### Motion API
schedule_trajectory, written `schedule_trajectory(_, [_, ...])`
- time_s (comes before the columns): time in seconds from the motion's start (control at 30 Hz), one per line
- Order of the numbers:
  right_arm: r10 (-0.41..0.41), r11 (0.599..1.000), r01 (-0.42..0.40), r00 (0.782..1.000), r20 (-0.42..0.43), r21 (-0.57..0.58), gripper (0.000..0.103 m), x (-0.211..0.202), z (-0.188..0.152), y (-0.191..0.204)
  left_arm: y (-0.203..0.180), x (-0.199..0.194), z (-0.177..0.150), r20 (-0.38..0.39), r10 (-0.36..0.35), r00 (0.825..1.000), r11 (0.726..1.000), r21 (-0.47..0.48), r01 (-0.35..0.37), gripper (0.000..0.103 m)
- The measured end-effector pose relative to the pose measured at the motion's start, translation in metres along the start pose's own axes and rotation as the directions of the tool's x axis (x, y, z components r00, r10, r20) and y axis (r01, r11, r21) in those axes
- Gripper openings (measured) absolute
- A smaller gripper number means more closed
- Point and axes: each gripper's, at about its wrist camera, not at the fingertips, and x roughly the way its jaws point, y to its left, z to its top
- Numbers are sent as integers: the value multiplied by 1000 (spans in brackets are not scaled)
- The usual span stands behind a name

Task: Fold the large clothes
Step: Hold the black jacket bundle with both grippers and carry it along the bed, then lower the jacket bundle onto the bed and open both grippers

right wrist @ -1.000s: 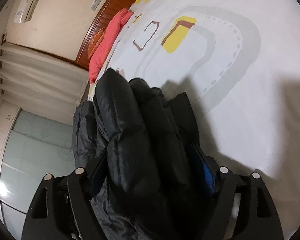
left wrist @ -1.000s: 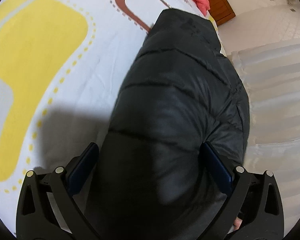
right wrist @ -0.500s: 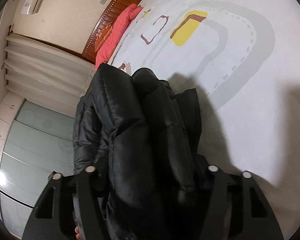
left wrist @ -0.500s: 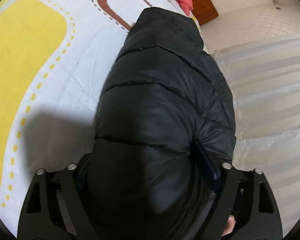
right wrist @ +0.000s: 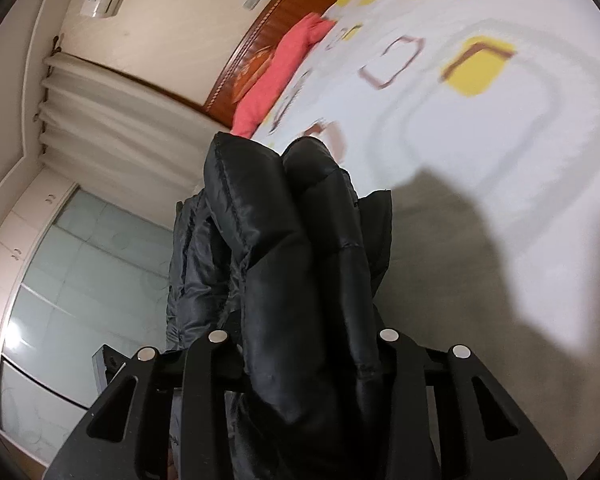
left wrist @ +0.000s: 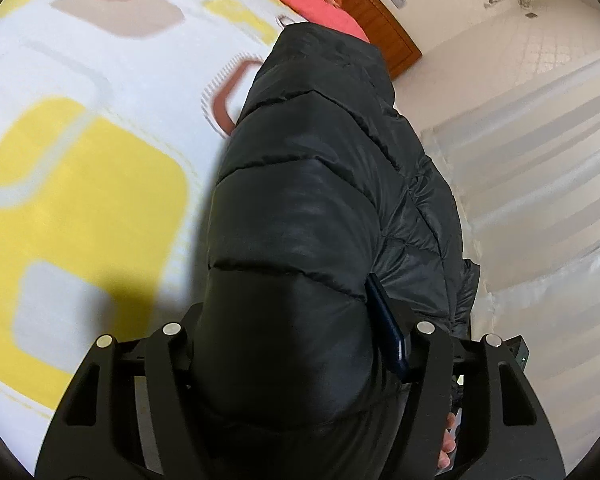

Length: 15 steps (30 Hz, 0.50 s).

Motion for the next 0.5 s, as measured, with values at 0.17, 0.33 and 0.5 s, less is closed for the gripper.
schedule_trajectory(0.17, [47,998,-45,998,-48,34,35,46,-6,17,26,-21,22,17,51,999,999,-21,-51,64])
schedule_trajectory(0.33, [47,998,-42,995,-92,56,35,88,-10,25,51,-14,33,5,78,997,995,-62,-77,64])
schedule_trajectory(0.5, [25,998,-19,995,-97,62,35,104,-12,17,71,2,32,-1,79,997,993,-88,-79,68])
